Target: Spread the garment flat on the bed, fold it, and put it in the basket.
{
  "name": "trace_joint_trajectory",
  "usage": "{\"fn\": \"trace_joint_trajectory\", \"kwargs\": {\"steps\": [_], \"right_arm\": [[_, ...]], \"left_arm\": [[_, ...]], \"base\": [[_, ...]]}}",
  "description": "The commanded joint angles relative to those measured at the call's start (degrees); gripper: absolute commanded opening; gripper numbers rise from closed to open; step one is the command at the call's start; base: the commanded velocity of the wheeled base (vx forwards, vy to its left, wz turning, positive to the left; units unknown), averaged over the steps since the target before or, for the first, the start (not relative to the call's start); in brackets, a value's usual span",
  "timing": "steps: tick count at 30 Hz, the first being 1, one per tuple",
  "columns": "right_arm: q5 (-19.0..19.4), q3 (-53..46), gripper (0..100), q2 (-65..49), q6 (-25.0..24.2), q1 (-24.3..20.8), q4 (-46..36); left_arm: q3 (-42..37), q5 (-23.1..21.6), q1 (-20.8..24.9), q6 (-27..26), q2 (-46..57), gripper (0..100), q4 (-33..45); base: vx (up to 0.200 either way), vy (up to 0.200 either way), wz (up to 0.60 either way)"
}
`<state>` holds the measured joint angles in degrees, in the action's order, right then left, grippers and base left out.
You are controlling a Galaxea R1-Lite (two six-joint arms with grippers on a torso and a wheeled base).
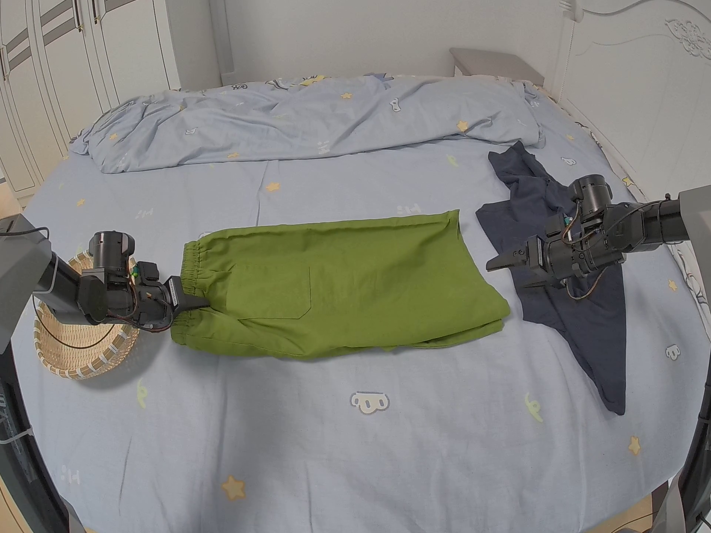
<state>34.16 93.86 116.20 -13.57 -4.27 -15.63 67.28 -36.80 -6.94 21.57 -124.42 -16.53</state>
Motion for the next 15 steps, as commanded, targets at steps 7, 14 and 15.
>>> {"fn": "trace_joint_trajectory", "kwargs": {"steps": [7, 14, 15], "right_arm": [[0.30, 0.63, 100, 1.84, -0.32, -0.30, -0.10], [0.47, 0.28, 100, 4.30, -0.49, -2.50, -0.46], [0.38, 0.19, 100, 4.74, -0.49, -2.76, -0.46]], "left_arm": [[-1.71, -0.11, -0.01, 0.14, 6.29, 0, 0.01], [-1.63, -0.02, -0.01, 0.06, 5.68, 0, 0.01], [-1.71, -0.11, -0.01, 0.06, 5.68, 0, 0.01]], "base": [[0.000, 0.000, 0.00], [0.000, 0.000, 0.00], [0.000, 0.000, 0.00]]}}
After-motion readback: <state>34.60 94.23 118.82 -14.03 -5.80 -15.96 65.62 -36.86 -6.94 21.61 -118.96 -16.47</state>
